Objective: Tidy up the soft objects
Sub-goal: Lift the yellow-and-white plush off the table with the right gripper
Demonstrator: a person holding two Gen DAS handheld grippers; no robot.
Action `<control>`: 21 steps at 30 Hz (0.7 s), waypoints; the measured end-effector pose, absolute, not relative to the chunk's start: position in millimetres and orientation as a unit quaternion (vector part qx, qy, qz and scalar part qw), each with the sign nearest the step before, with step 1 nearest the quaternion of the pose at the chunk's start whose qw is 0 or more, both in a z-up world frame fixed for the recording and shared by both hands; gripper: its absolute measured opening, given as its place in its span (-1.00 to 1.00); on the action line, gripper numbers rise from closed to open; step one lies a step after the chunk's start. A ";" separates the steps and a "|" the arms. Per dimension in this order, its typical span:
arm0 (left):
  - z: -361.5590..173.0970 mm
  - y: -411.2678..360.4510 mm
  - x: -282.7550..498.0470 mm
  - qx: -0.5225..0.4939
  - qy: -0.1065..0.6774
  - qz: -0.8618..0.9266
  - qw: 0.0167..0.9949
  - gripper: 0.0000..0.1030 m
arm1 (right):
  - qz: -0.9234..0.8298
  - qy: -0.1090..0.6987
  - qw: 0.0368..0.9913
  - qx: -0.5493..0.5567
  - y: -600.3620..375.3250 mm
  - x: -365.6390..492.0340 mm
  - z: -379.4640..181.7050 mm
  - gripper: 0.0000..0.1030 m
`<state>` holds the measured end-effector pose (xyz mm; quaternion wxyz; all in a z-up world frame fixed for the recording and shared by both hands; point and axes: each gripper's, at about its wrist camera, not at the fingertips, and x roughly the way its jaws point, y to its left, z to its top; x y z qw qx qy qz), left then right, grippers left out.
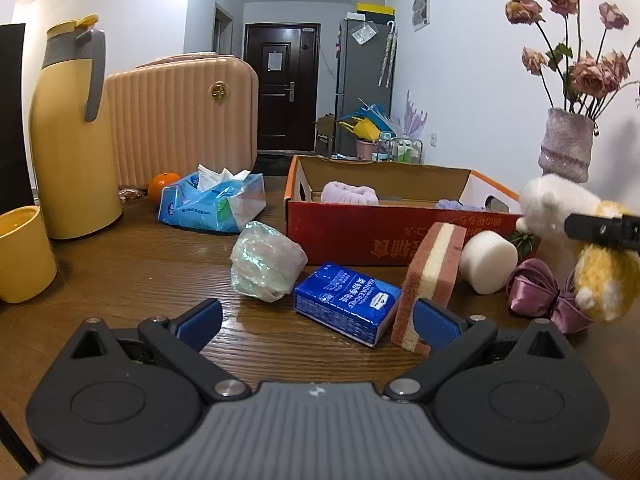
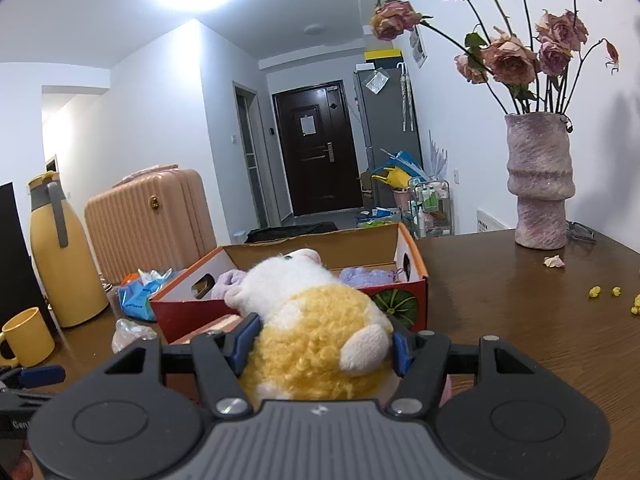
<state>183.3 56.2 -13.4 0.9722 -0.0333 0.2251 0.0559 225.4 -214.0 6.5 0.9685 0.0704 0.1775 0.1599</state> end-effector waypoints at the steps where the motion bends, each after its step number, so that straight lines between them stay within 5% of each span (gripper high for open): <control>1: -13.9 55.1 183.7 -0.031 0.226 0.055 0.972 1.00 | 0.158 0.176 0.969 0.071 -215.3 225.7 7.2 0.22; 21: -21.0 12.1 211.1 0.001 0.230 0.018 0.973 1.00 | 0.125 0.160 0.975 0.088 -256.7 231.0 10.8 0.22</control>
